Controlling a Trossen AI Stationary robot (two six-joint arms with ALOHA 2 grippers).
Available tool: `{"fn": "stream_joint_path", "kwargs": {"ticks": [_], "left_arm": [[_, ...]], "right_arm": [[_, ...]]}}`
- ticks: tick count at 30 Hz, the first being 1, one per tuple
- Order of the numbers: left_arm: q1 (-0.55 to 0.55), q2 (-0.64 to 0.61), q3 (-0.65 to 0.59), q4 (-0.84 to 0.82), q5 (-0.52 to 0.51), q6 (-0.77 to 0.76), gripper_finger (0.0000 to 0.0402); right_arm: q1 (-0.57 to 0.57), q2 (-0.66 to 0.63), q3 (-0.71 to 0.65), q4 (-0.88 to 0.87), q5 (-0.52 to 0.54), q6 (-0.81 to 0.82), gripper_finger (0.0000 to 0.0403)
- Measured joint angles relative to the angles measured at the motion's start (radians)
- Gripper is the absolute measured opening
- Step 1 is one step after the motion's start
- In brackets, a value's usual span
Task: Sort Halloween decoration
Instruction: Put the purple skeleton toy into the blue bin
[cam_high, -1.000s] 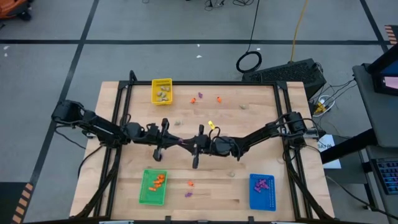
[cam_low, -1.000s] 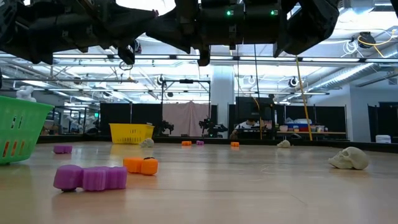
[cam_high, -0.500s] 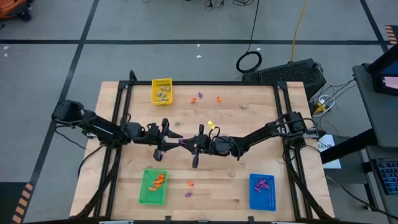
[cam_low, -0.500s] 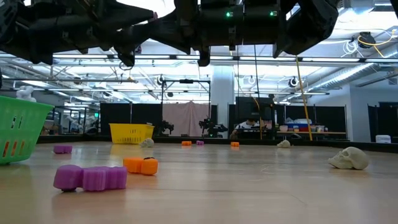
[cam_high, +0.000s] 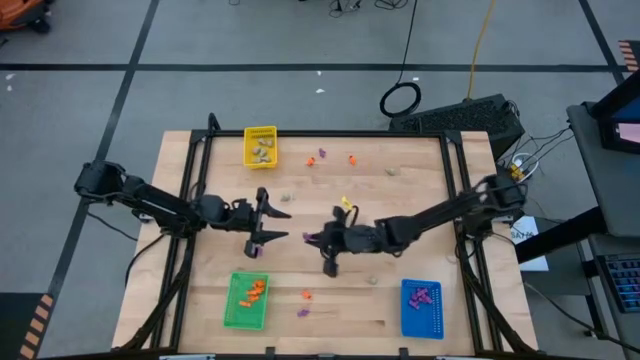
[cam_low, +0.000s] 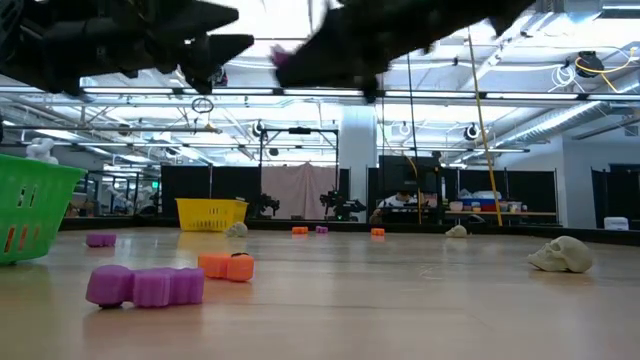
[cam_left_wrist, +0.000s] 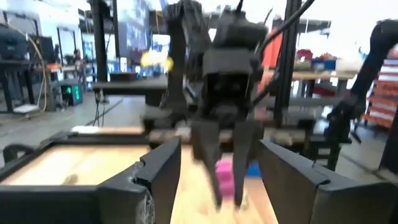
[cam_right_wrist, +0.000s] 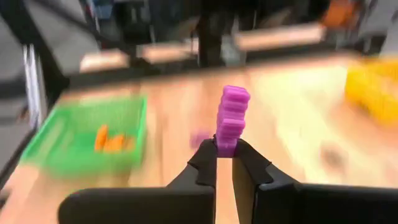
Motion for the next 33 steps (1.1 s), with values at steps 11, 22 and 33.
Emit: {"fn": "stream_joint_path", "kwargs": {"ticks": [11, 22, 33], "left_arm": [[0.0, -0.004, 0.0, -0.052, -0.005, 0.001, 0.0212], [0.0, -0.004, 0.0, -0.079, -0.008, 0.001, 0.0212], [0.0, -0.004, 0.0, -0.109, -0.008, -0.001, 0.0212]], "right_arm": [[0.224, -0.288, 0.0, -0.959, -0.138, 0.631, 0.0002], [0.511, -0.268, 0.0, -1.269, -0.468, 1.286, 0.0002], [0.542, -0.195, -0.059, -1.245, -0.602, 1.287, 0.0029]]}}
